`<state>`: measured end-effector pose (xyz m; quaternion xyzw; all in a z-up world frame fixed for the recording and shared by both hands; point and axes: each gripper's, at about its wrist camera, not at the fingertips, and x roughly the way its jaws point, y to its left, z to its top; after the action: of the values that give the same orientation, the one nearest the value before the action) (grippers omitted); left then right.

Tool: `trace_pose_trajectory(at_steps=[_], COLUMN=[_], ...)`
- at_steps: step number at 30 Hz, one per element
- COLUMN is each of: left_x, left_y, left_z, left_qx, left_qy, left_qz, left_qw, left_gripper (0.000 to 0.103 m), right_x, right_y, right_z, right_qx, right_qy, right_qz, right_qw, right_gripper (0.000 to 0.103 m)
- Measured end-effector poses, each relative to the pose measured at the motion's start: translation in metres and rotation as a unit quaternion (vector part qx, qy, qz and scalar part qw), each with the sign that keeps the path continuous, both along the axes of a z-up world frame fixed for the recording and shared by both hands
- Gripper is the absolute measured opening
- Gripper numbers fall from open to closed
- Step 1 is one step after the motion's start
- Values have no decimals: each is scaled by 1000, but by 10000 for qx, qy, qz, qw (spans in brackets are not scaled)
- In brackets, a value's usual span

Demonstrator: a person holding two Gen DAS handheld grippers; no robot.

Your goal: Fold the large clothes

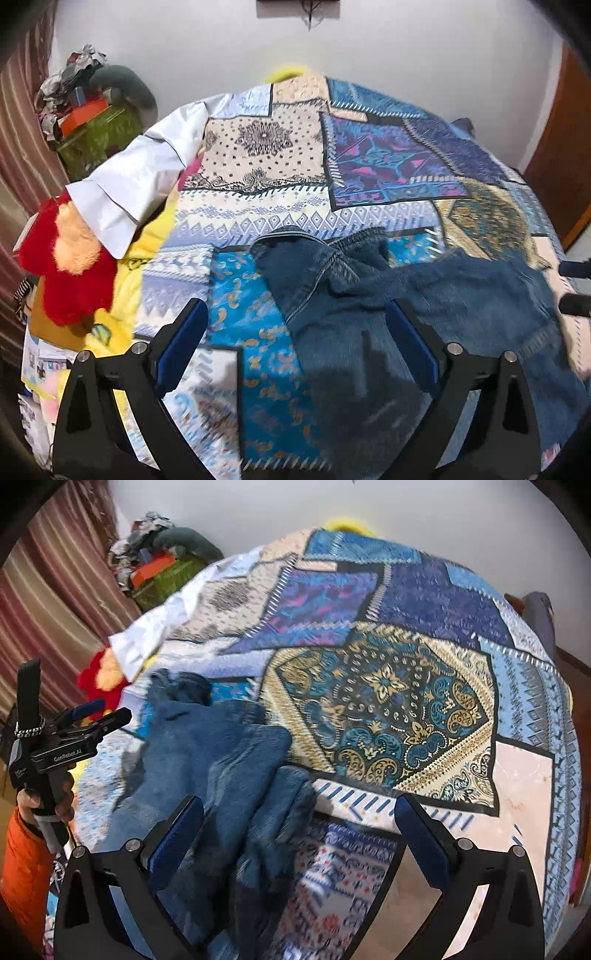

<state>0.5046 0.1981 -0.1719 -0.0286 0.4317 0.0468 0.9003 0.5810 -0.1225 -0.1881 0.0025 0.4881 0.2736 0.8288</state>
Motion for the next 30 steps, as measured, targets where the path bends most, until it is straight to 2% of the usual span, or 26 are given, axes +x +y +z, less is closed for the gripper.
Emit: trace_pose_trajectory(at_steps=[3,6,10,13,14,17,18,19,22,25,26,27,28,29,30], left_x=[-19,-38,-57,-59,-56,-39,-32,-25,-8,7,10,11,10,7,4], left_y=[6,9,6,0,1,8,9,8,1,-7,-8,-11,-13,-15,-15], left_z=[4,-9,-48,-74,-81,-104,-109,-113,-116,-119,-119,-116,-112,-105,-99], left_qx=[-332,-863,-1739,-2106,-2341,-3201,-3346,-3383,-3292,-3328,-3271,-3185,-3112,-3012,-2939], left_qy=[100,358,842,1028,1010,1233,1310,1370,1364,1436,1449,1439,1386,1303,1252], left_qz=[-127,-247,-339,-365,-327,-148,-121,-116,-197,-162,-137,-160,-191,-212,-235], left_qw=[9993,9953,9806,9715,9664,9392,9331,9310,9341,9319,9337,9368,9400,9444,9473], left_gripper=[98,98,98,99,99,99,100,100,100,100,100,95,88,85,77], right_x=[-14,-23,-31,-29,-26,-18,-16,-15,-9,0,1,0,-1,-2,-3], right_y=[-2,3,9,13,15,28,34,41,57,66,69,73,74,74,72], right_z=[2,-9,-38,-55,-59,-70,-74,-78,-84,-91,-91,-90,-88,-86,-84], right_qx=[331,468,358,518,608,772,711,601,635,787,770,728,773,887,938], right_qy=[245,578,1084,1412,1512,1795,1858,1838,1768,1866,1830,1780,1772,1816,1840], right_qz=[79,131,152,185,198,258,302,327,465,414,394,423,473,523,535], right_qw=[9991,9971,9934,9884,9864,9804,9796,9806,9811,9784,9793,9804,9800,9780,9770], right_gripper=[103,103,103,103,103,103,103,103,103,103,101,96,84,79,68])
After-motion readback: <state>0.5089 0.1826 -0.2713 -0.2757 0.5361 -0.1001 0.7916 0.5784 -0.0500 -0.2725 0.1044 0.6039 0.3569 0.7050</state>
